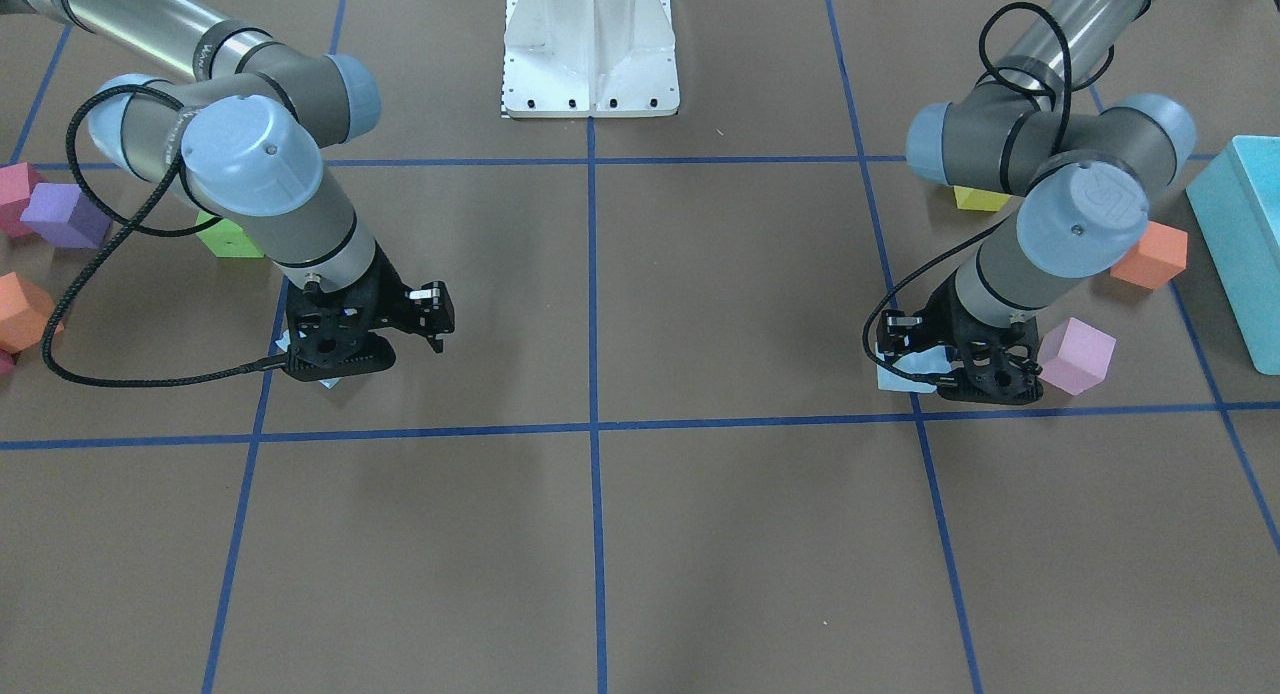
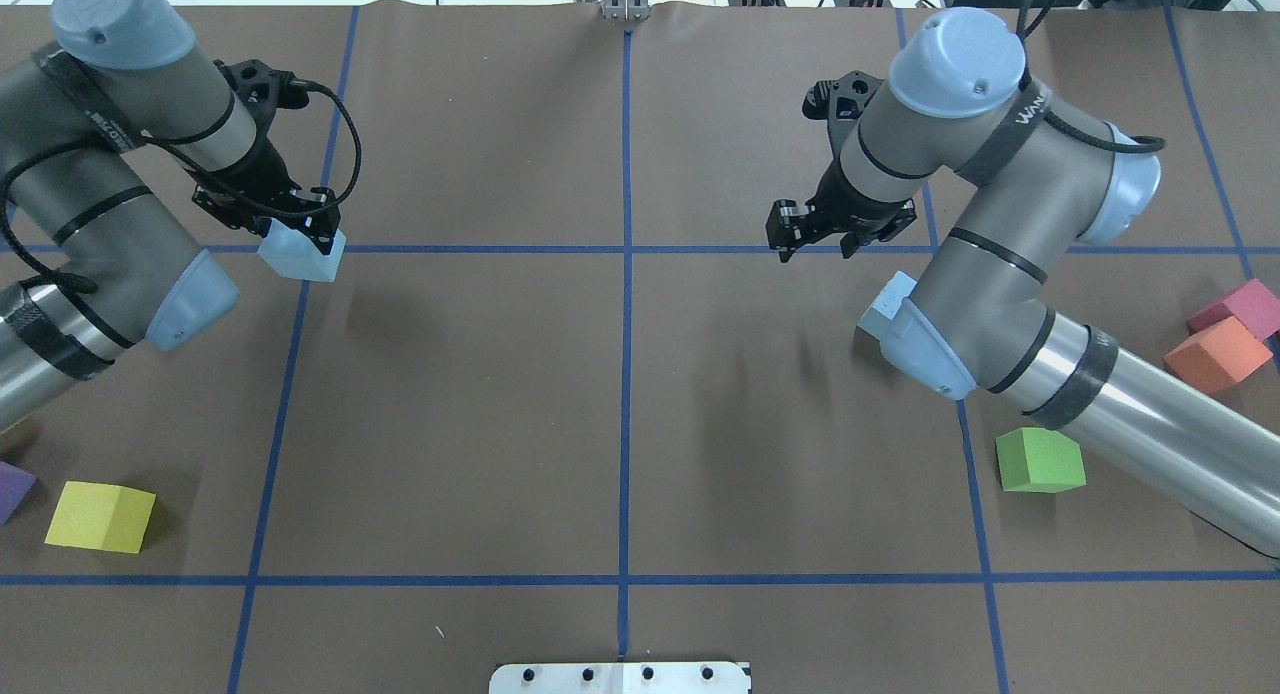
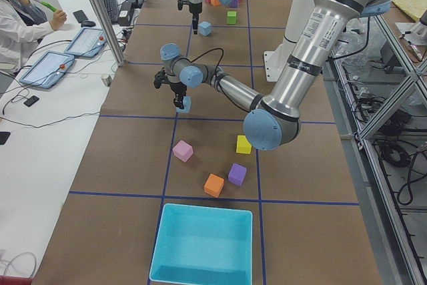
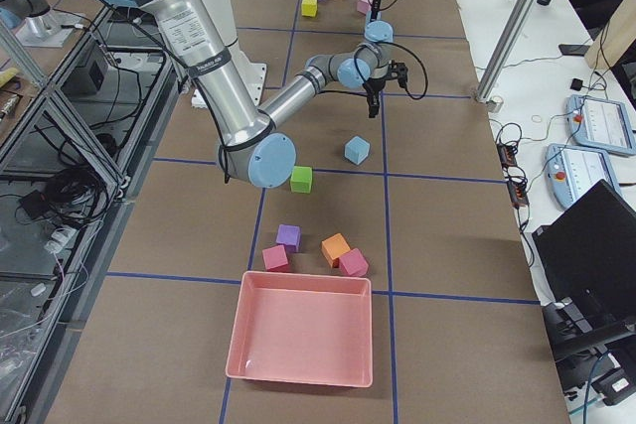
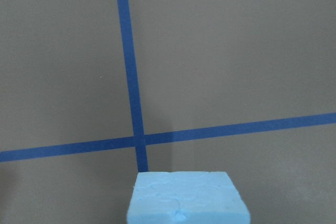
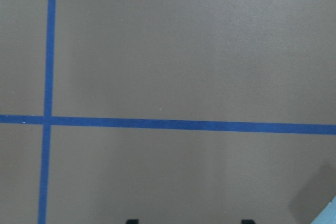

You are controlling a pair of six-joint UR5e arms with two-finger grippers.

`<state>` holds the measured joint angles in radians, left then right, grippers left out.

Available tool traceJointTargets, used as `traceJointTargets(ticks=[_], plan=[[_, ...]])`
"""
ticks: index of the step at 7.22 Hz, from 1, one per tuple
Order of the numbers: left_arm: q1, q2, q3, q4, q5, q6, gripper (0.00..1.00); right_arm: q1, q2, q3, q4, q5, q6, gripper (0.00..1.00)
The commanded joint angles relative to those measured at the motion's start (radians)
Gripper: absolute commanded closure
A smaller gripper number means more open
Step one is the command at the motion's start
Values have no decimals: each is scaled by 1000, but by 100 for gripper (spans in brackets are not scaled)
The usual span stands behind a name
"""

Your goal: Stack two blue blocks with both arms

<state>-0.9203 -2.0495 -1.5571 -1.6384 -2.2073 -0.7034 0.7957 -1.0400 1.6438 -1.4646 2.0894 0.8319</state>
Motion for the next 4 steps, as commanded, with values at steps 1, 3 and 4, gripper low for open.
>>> traceJointTargets(ticks=[1,3,4], plan=[[0,-3,-1,6,0,-2,46,36,-70,17,-2,3,-248,9],[0,-3,-1,6,1,-2,46,34,-100,8,6,-9,-342,9],[-2,-3,-1,6,0,-1,46,34,-101,4,6,-9,-387,9]])
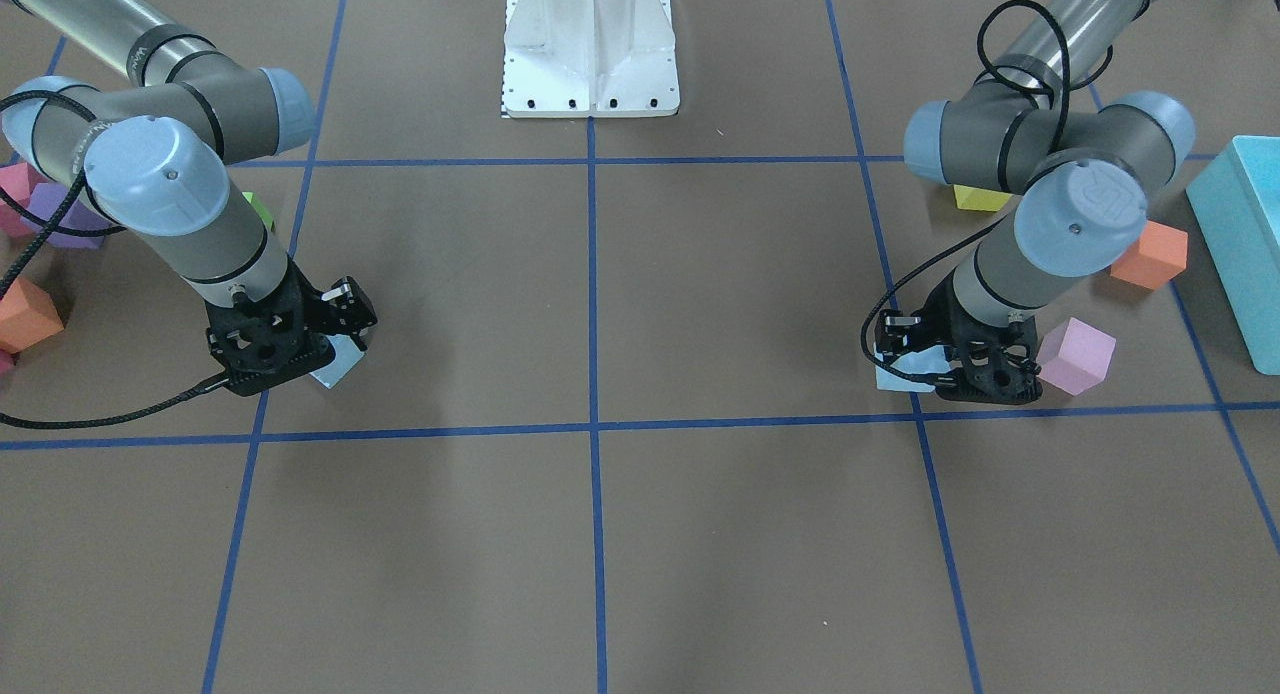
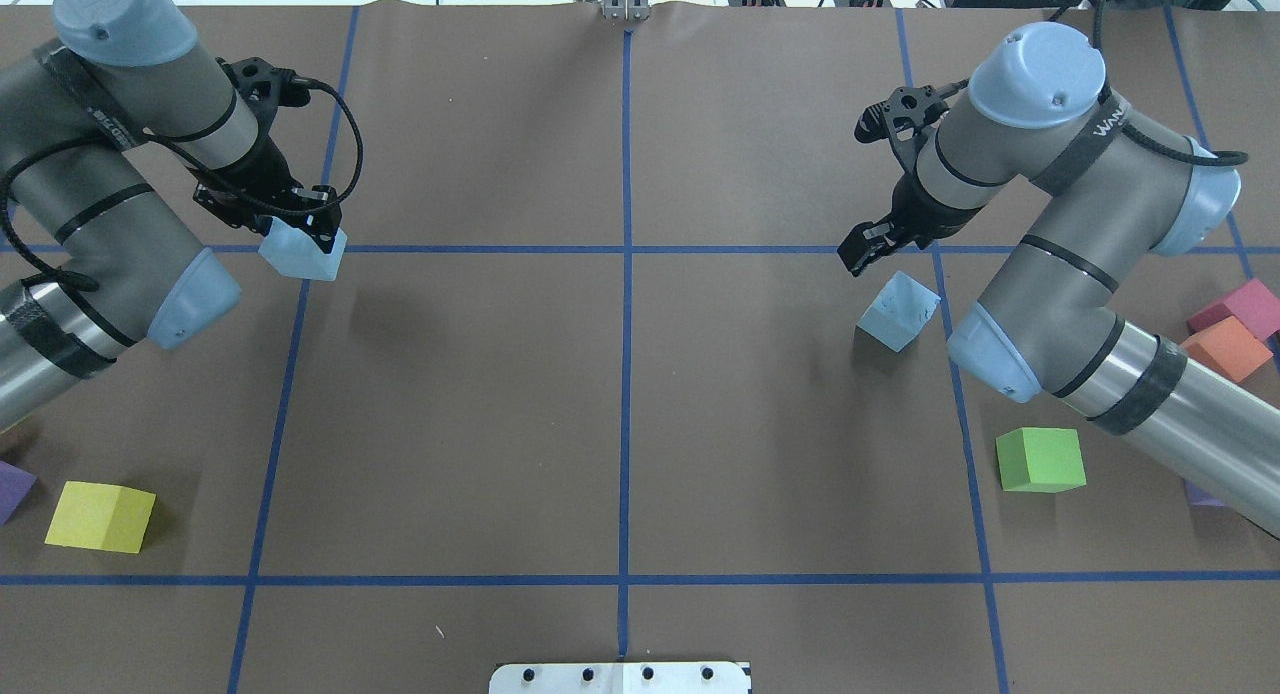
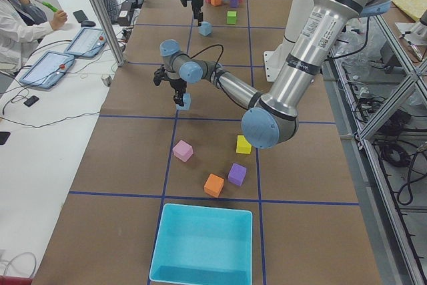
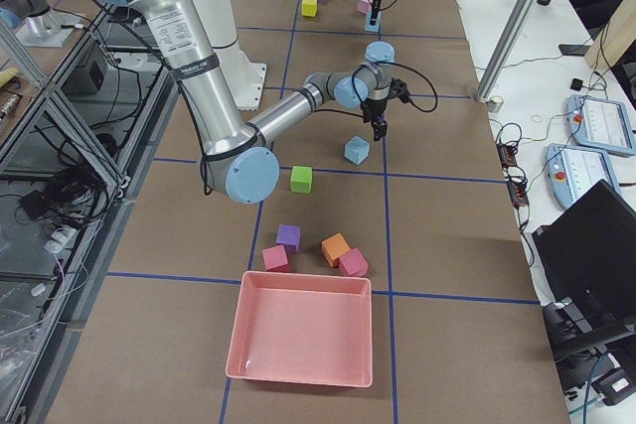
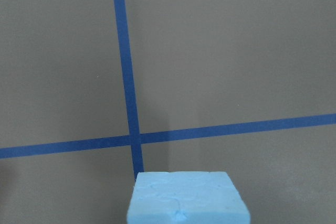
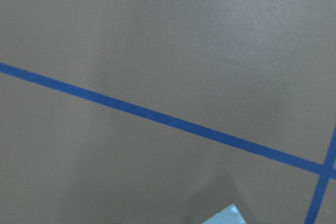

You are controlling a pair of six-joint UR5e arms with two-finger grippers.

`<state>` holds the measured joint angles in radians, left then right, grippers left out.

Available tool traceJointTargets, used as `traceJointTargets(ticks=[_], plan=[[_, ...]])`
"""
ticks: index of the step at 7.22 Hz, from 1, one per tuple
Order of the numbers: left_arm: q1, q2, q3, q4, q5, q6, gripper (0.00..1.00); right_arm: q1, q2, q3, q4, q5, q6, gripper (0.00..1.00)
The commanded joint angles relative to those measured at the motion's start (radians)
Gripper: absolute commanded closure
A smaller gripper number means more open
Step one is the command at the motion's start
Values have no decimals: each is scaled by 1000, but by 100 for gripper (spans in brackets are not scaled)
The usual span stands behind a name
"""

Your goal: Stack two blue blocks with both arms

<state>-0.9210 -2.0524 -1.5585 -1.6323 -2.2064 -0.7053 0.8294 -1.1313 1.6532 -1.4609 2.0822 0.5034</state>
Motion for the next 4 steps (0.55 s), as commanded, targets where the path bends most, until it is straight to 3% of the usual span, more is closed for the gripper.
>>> traceJointTargets(ticks=[1,4], plan=[[-6,0,0,0,-1,0,46,-3,-10,-9,4,-4,-69,9],[-7,-2,0,0,-1,0,46,-50,-2,-3,4,-5,-72,7]])
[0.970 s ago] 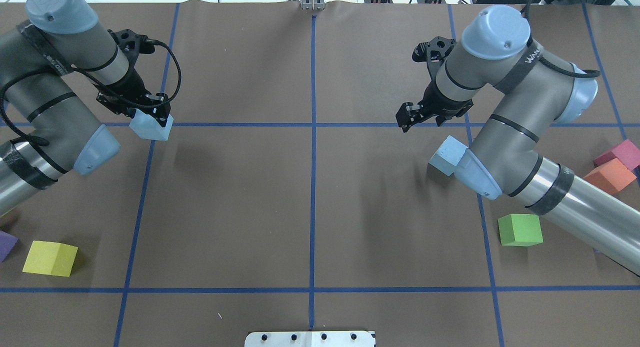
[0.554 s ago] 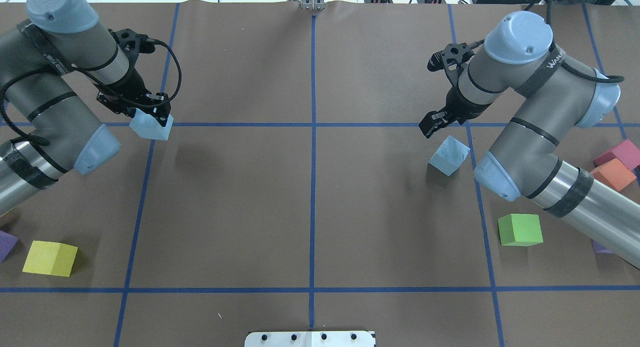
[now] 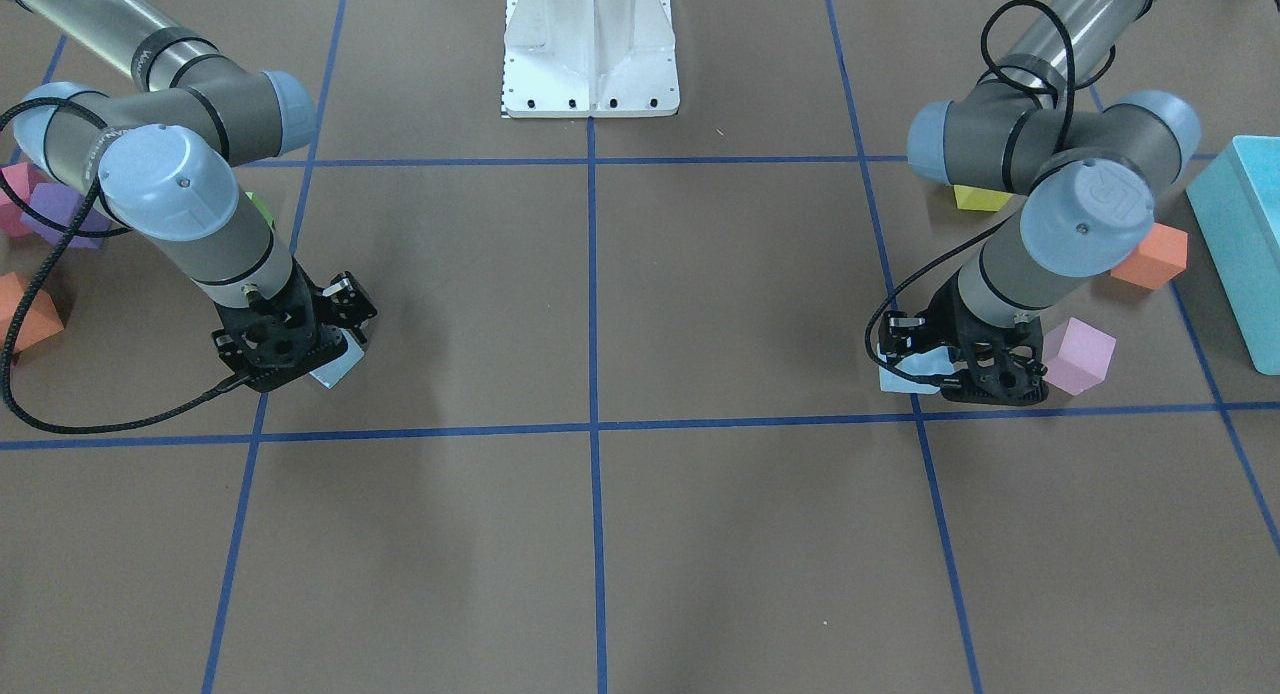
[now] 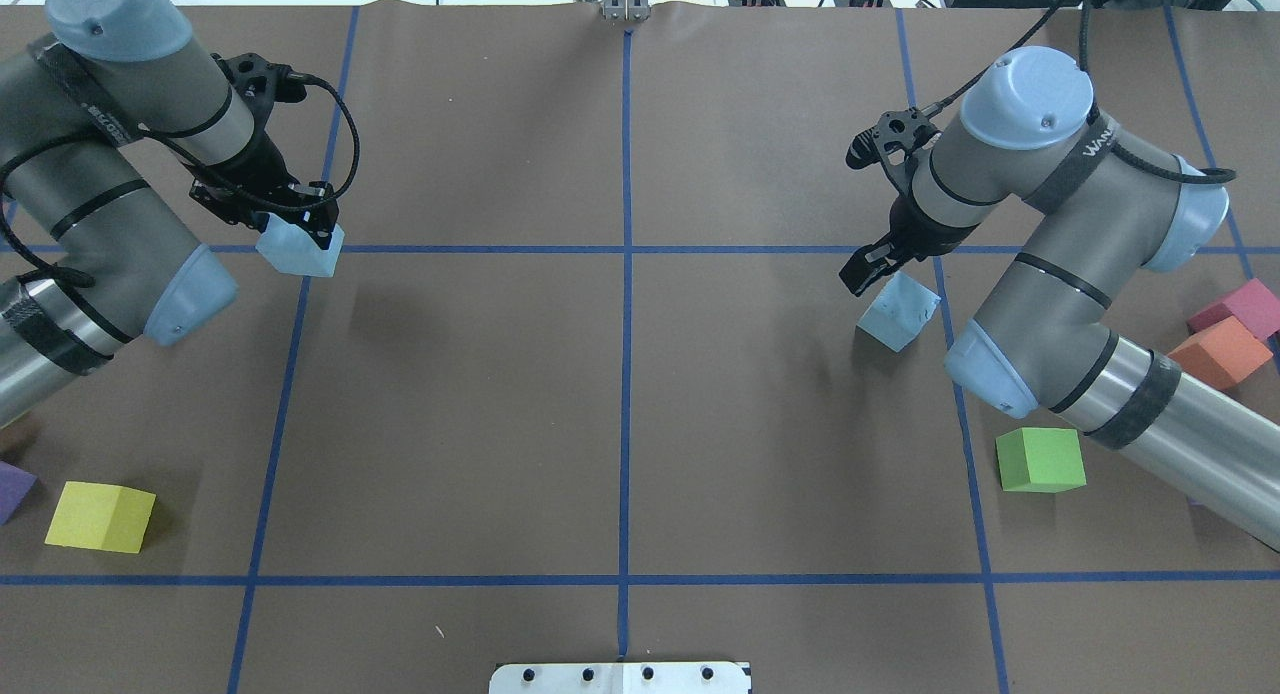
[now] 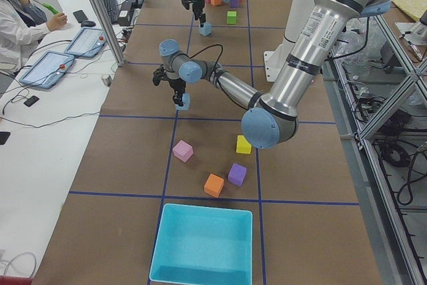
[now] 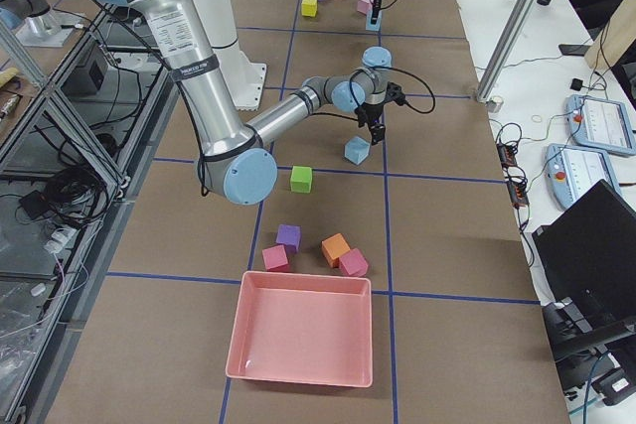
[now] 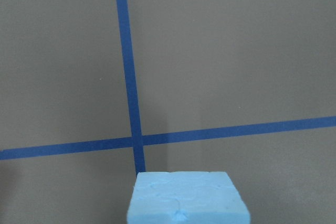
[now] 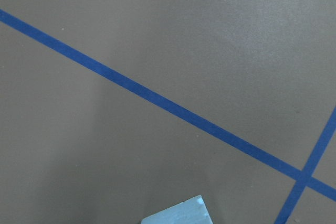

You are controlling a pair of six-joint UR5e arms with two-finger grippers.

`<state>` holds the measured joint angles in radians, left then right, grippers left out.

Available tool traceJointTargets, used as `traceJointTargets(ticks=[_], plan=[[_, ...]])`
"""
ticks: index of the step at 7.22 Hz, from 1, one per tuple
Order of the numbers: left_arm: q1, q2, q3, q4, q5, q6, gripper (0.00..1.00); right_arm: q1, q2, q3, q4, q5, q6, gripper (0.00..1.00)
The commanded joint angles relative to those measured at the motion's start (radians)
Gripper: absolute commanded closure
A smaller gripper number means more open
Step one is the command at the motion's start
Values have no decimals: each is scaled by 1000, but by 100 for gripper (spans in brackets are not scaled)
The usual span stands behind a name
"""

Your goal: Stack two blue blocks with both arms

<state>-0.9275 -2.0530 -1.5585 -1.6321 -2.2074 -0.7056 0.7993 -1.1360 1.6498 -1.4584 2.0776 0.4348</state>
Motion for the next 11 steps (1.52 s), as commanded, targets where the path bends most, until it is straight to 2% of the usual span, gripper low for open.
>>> traceJointTargets(ticks=[1,6,11], plan=[[-2,1,0,0,0,0,46,-28,-1,1,1,-1,-20,7],[-2,1,0,0,0,0,46,12,-4,-22,-10,-5,-168,7],[-2,2,0,0,0,0,47,-20,-19,-31,-10,-10,-162,7]])
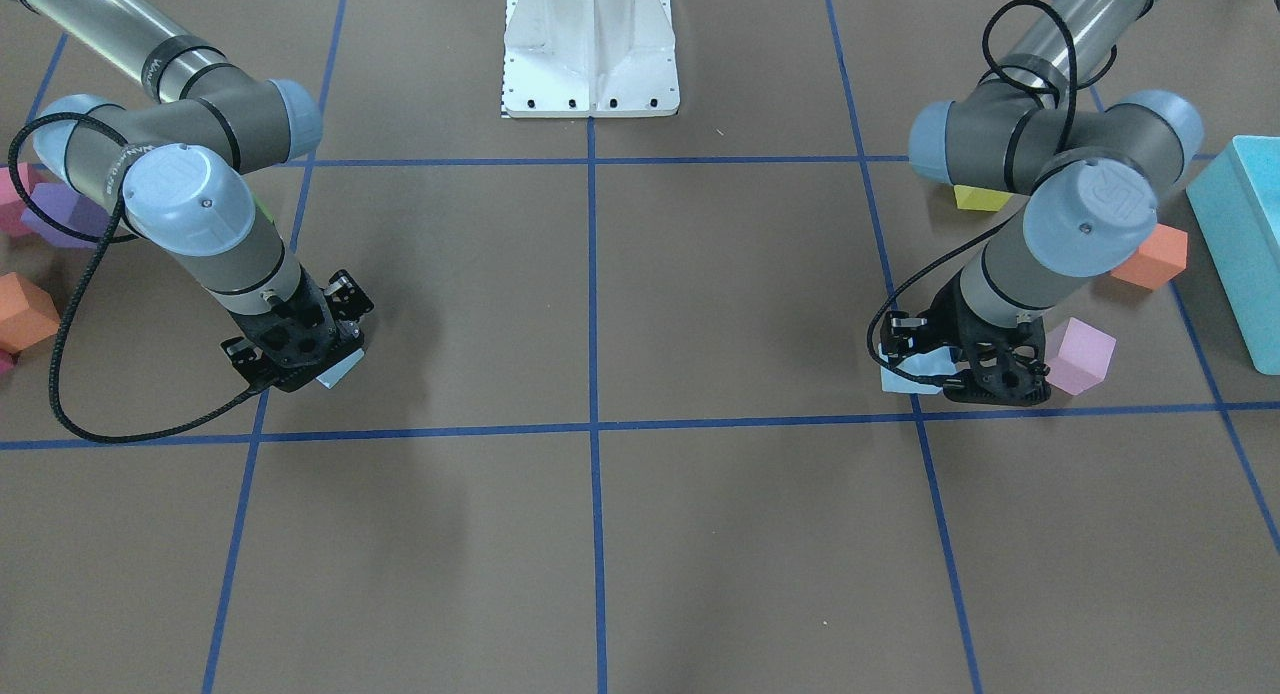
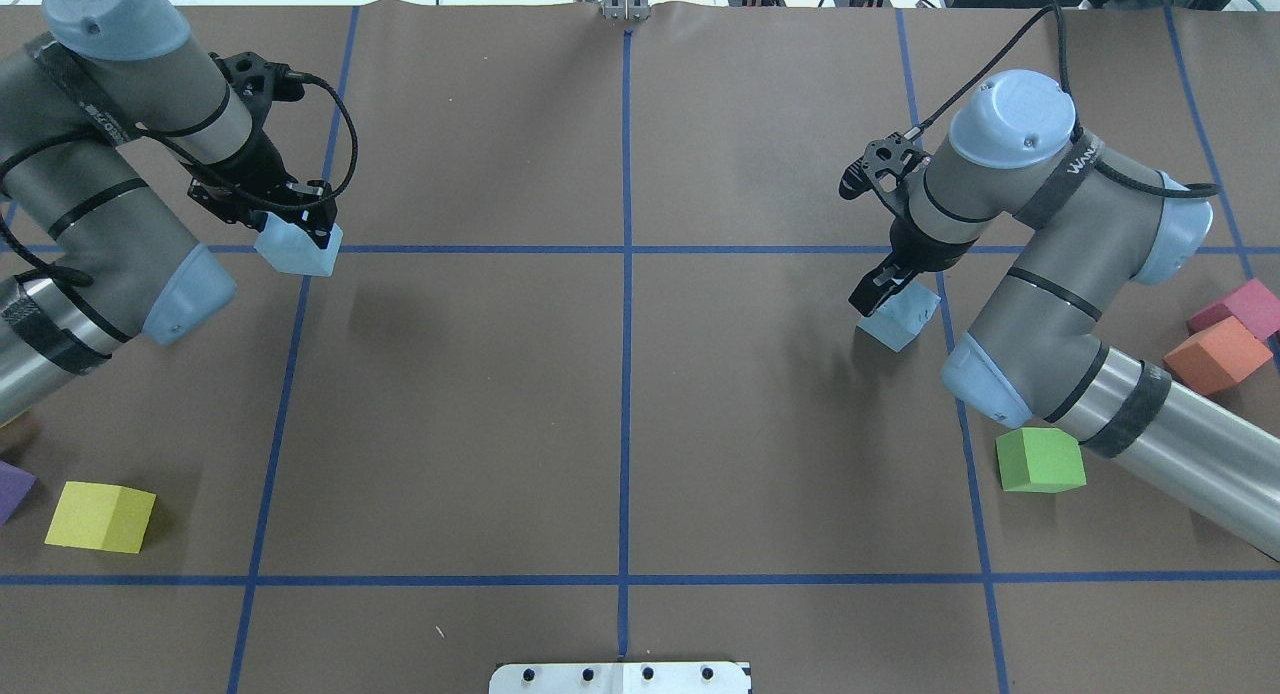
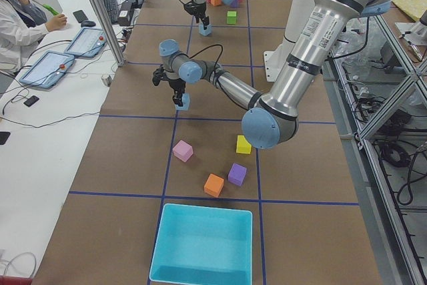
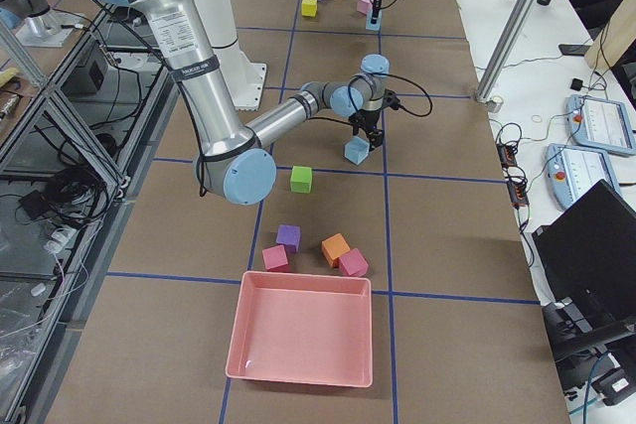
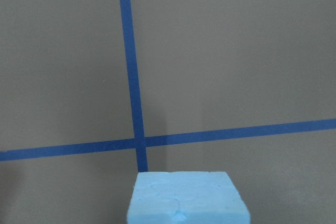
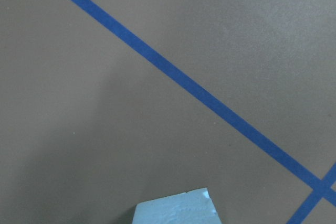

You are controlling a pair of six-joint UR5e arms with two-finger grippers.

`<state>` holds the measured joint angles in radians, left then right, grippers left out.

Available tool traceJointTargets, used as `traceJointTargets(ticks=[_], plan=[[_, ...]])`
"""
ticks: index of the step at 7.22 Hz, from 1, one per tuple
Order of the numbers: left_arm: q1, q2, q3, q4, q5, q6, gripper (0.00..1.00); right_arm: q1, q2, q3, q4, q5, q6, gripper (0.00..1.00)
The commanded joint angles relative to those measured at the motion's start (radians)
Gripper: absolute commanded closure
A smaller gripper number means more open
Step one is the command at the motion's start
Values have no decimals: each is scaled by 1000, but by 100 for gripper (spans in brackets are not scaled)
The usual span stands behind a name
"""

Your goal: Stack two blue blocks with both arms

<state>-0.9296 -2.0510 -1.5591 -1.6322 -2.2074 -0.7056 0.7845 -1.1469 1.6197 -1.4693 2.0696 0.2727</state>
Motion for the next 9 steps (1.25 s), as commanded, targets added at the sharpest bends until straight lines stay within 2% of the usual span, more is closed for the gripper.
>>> traceJointTargets(ticks=[1,7,9], plan=[[0,0,1,0,0,0,47,-5,-11,-1,1,-3,-3,7],[-3,2,1,0,2,0,48,-36,-48,-1,0,-3,-1,14],[-8,2,1,0,0,0,48,-37,-47,-1,0,-3,-4,39]])
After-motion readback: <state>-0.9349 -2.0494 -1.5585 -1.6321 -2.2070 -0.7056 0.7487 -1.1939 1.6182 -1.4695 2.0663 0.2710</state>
